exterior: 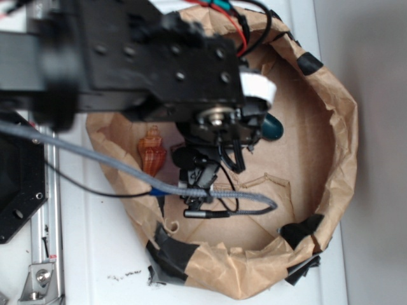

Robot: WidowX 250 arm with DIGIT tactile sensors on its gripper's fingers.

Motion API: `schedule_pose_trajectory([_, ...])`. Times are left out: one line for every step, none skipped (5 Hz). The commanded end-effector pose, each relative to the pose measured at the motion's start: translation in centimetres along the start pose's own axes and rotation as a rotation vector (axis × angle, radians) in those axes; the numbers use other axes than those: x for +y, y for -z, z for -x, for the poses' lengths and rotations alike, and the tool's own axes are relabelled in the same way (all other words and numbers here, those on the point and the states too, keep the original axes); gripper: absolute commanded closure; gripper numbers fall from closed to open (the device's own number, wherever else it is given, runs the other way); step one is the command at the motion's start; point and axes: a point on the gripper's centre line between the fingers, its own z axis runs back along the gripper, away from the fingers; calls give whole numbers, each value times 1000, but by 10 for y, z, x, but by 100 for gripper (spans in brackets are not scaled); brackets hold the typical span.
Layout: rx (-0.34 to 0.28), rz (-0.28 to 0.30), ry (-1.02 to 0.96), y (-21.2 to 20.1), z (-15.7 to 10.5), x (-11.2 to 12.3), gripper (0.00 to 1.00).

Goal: Grab the wood chip.

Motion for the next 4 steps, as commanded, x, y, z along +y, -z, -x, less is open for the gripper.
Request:
schedule_pose_trajectory([-34,-74,91,17,-21,2,0])
schedule_pose_trajectory([70,-67,89,36,-21,10,0])
schedule_pose_trajectory([107,-35,48,40,-19,15,100])
schedule_pose_trajectory([115,-16,22,43,-18,19,100])
